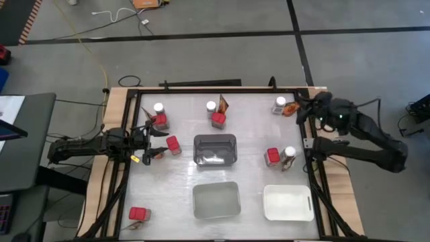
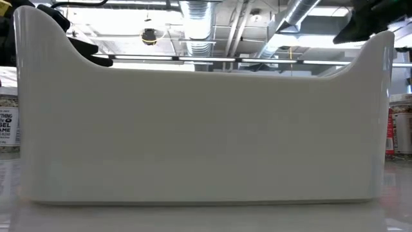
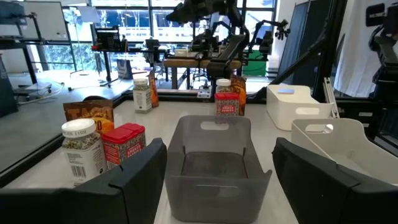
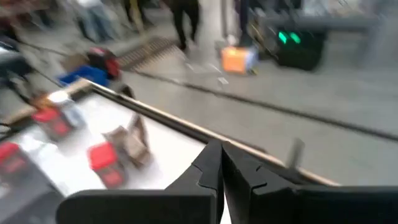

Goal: Sort spices by type
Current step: Put the orange seasoning pack into the white bin

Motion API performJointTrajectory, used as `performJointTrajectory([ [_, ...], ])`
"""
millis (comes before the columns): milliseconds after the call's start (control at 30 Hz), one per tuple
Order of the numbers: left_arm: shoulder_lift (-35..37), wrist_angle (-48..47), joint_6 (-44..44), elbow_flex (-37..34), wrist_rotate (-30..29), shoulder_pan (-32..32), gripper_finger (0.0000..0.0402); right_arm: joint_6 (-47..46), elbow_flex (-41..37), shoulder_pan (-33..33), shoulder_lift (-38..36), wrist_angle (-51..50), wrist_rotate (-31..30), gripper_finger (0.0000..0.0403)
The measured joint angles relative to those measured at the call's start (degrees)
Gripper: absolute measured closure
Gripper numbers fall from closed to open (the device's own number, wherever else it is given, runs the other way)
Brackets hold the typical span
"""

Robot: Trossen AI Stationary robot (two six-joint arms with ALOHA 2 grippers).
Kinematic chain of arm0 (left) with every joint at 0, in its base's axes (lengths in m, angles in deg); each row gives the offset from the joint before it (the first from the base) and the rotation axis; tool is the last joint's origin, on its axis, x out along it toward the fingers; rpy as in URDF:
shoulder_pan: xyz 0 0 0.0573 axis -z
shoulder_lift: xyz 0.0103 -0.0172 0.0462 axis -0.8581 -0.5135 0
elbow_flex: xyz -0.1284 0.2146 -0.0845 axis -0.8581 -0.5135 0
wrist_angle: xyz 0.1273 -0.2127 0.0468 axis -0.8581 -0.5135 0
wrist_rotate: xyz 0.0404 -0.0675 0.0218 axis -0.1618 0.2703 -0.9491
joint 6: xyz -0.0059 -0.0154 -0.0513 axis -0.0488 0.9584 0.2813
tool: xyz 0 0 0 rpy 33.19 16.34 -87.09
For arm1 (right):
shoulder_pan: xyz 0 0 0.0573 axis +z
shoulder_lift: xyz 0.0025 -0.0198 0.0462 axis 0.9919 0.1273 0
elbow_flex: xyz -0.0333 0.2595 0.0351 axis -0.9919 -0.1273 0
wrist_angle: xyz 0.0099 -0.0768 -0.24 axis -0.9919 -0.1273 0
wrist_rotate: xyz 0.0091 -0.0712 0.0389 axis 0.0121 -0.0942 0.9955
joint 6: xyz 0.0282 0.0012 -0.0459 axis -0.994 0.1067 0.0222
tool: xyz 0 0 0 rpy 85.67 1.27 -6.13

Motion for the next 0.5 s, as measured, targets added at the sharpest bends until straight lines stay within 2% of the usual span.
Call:
performJointTrajectory([
  [100, 0.0, 0.0, 0.0, 0.0, 0.0, 0.0, 0.012, -2.8, 5.0, -3.4, 3.5, -8.0, -0.1, 0.0362],
  [300, 0.0, 0.0, 0.0, 0.0, 0.0, 0.0, 0.012, -3.7, 12.2, -8.6, 9.8, -15.8, 0.7, 0.0359],
  [500, 0.0, 0.0, 0.0, 0.0, 0.0, 0.0, 0.012, -2.5, 17.0, -11.6, 16.7, -24.4, 1.1, 0.0307],
])
